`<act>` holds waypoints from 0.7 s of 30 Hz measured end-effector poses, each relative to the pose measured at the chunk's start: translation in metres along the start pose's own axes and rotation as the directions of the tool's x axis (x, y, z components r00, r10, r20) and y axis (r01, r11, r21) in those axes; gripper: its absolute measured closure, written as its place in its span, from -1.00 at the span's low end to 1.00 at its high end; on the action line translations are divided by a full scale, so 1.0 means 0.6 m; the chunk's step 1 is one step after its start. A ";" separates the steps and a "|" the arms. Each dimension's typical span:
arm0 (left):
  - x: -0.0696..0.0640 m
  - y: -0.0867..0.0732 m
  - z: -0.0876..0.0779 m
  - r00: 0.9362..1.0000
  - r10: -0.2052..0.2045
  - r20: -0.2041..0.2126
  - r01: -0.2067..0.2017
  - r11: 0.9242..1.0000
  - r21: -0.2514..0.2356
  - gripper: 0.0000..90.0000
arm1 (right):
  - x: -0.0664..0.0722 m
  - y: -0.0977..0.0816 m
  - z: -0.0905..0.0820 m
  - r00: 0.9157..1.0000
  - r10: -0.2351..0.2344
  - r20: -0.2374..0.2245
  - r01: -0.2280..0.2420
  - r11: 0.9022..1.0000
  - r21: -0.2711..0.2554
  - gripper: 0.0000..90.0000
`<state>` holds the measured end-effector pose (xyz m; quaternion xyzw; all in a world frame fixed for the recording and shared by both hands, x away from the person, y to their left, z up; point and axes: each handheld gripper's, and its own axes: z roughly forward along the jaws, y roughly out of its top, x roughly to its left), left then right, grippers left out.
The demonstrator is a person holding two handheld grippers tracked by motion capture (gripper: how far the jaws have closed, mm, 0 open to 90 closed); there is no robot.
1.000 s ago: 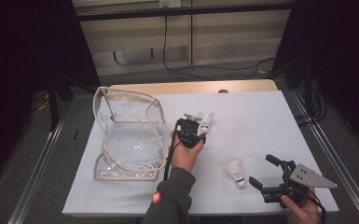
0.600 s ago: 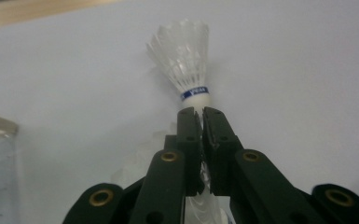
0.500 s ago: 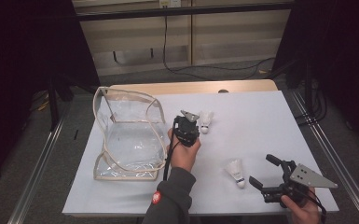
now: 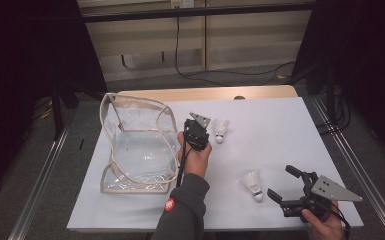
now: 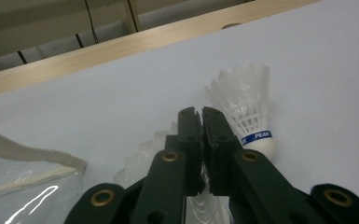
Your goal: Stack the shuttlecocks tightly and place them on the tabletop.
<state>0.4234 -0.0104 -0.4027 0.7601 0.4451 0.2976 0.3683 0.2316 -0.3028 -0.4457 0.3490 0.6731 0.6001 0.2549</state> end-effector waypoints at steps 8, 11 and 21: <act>0.013 -0.004 0.022 0.999 -0.005 -0.051 0.004 1.000 -0.013 0.93 | -0.001 0.000 -0.001 1.000 0.000 0.000 0.000 1.000 -0.002 -0.98; 0.014 -0.006 0.028 0.998 0.009 -0.060 -0.009 1.000 0.002 0.93 | -0.002 0.000 -0.002 1.000 -0.004 0.002 0.004 1.000 -0.004 -0.98; 0.006 -0.008 0.038 0.998 0.041 -0.045 -0.041 0.999 0.011 0.92 | -0.002 0.000 -0.003 1.000 0.001 0.003 -0.001 1.000 0.000 -0.98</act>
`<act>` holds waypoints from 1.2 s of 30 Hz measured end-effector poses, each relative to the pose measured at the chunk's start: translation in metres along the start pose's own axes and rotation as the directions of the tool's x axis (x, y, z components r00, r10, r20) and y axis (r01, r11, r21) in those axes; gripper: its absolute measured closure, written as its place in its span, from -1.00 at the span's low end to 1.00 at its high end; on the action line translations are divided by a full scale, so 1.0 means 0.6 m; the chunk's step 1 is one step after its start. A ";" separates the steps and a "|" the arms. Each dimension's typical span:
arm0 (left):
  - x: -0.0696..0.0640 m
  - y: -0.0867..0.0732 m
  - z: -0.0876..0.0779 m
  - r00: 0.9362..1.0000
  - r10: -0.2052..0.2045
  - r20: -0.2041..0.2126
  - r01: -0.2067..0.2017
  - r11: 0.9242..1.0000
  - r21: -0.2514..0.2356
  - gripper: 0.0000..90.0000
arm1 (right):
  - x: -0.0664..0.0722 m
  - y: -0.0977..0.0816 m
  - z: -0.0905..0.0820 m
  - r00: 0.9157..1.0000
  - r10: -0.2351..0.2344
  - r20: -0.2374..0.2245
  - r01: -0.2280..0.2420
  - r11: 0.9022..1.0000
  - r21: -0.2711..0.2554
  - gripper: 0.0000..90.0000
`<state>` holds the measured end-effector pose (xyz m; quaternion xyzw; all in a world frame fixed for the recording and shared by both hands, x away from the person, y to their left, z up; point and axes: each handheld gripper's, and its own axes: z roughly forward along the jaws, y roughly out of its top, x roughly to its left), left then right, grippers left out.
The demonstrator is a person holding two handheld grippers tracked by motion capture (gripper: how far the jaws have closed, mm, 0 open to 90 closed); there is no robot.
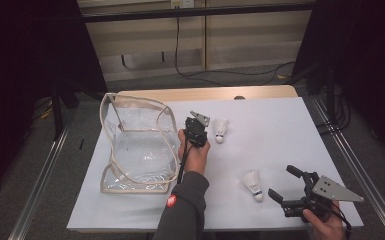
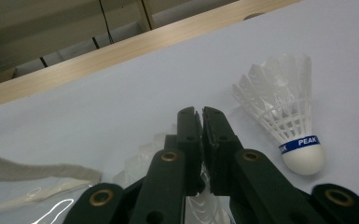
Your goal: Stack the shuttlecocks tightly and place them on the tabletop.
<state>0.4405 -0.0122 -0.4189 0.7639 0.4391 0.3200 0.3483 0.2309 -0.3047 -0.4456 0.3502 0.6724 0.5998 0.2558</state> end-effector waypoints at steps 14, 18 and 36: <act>-0.023 0.002 -0.003 0.996 -0.011 0.093 0.010 1.000 0.011 0.80 | 0.000 -0.001 0.001 1.000 -0.004 -0.003 0.004 1.000 0.004 -0.98; -0.034 0.003 -0.005 0.993 -0.004 0.116 0.002 1.000 0.020 0.79 | 0.001 -0.001 0.001 1.000 -0.003 -0.005 0.003 1.000 0.002 -0.98; -0.070 0.003 -0.007 0.976 0.025 0.218 -0.036 0.998 0.048 0.59 | 0.002 -0.001 0.003 1.000 -0.005 -0.008 0.005 1.000 0.008 -0.98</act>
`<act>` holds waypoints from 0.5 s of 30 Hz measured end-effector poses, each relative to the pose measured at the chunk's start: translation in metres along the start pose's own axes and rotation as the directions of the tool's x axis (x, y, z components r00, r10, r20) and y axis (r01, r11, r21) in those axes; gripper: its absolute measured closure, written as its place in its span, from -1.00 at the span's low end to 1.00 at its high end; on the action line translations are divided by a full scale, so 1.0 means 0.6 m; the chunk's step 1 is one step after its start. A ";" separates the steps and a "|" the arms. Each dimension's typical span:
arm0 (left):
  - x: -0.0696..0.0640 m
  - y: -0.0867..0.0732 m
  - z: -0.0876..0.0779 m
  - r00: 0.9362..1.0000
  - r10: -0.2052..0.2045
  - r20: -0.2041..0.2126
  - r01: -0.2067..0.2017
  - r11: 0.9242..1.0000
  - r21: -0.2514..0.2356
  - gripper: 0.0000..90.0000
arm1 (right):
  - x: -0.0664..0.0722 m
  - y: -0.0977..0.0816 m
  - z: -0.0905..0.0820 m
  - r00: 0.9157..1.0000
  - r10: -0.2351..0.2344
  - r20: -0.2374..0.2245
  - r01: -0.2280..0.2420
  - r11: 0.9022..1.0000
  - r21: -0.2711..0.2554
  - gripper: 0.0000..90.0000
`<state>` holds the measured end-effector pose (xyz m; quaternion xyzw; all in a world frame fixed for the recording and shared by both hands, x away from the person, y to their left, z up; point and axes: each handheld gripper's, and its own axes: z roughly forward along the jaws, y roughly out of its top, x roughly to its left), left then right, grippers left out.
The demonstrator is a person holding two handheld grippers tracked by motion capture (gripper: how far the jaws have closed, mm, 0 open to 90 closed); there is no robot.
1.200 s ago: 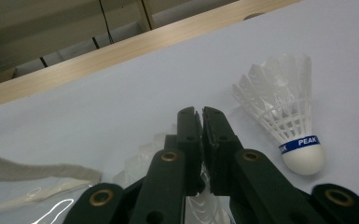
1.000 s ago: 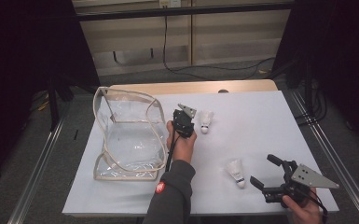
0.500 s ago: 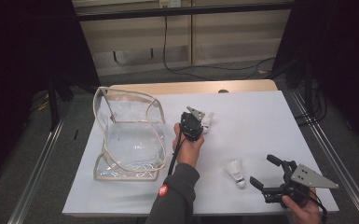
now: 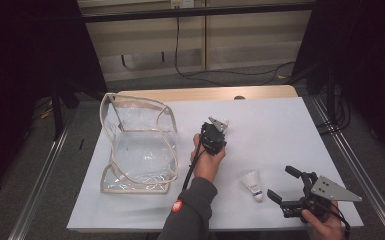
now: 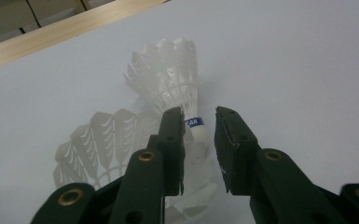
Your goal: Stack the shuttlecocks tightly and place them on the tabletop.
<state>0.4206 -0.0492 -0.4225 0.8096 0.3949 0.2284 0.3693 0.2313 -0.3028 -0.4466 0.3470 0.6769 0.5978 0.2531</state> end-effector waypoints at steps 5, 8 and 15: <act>-0.004 0.000 0.002 1.000 -0.004 0.023 0.004 1.000 0.007 0.56 | 0.000 0.000 0.000 1.000 -0.001 0.000 0.001 1.000 0.000 -0.98; -0.006 0.000 0.003 1.000 0.000 0.030 0.000 1.000 0.013 0.56 | 0.000 0.000 0.000 1.000 -0.001 0.000 0.001 1.000 -0.002 -0.98; -0.006 0.002 0.003 0.999 -0.014 0.044 0.014 1.000 0.002 0.58 | 0.000 0.000 0.000 1.000 0.002 0.000 -0.002 1.000 0.000 -0.98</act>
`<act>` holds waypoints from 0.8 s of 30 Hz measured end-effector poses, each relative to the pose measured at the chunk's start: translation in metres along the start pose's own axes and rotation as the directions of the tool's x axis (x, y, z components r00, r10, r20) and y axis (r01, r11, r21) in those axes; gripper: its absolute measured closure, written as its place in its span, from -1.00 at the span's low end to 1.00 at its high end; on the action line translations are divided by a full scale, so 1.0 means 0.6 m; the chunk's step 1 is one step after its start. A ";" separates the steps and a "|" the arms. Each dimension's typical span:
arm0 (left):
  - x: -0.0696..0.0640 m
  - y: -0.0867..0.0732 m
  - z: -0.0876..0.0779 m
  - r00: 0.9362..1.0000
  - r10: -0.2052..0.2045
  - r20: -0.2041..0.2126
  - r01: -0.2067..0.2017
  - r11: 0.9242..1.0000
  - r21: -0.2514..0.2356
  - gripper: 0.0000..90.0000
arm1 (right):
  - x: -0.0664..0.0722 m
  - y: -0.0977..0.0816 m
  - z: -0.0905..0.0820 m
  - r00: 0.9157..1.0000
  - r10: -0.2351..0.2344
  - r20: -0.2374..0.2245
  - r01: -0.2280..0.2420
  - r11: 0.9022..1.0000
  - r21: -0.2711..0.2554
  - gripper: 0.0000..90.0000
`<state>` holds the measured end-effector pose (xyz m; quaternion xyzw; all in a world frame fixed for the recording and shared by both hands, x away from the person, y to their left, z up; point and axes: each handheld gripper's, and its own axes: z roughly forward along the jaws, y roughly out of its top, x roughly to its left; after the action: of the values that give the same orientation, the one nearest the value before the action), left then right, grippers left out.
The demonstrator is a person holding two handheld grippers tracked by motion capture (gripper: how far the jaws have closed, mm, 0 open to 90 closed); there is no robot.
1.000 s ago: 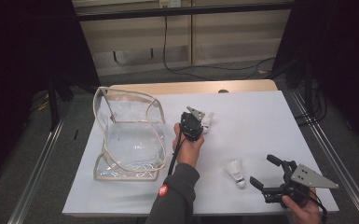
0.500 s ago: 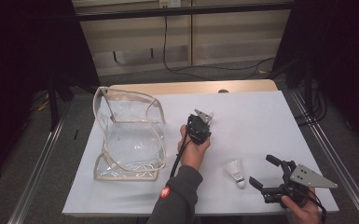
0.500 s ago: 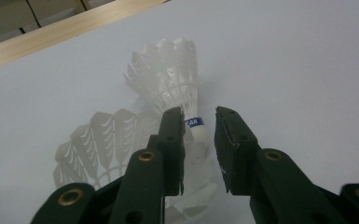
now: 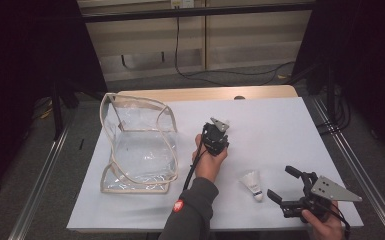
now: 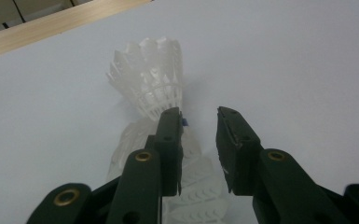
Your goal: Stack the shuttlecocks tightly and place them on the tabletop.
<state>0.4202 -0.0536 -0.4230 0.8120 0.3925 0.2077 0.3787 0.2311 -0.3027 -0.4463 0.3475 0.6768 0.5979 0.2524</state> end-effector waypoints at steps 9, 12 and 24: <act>-0.003 0.004 0.000 0.999 -0.011 0.039 0.010 1.000 0.014 0.70 | 0.000 0.000 0.001 1.000 -0.003 -0.001 0.003 1.000 0.000 -0.98; -0.004 0.006 0.000 0.999 -0.017 0.046 0.017 1.000 0.009 0.73 | 0.000 0.000 0.001 1.000 -0.001 -0.001 0.001 1.000 0.002 -0.98; -0.002 0.021 -0.004 0.998 -0.021 0.053 0.020 1.000 0.019 0.74 | 0.000 0.000 0.002 1.000 -0.005 -0.003 0.005 1.000 0.000 -0.98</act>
<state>0.4241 -0.0585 -0.4118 0.8166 0.3926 0.1786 0.3836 0.2318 -0.3020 -0.4463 0.3449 0.6779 0.5980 0.2529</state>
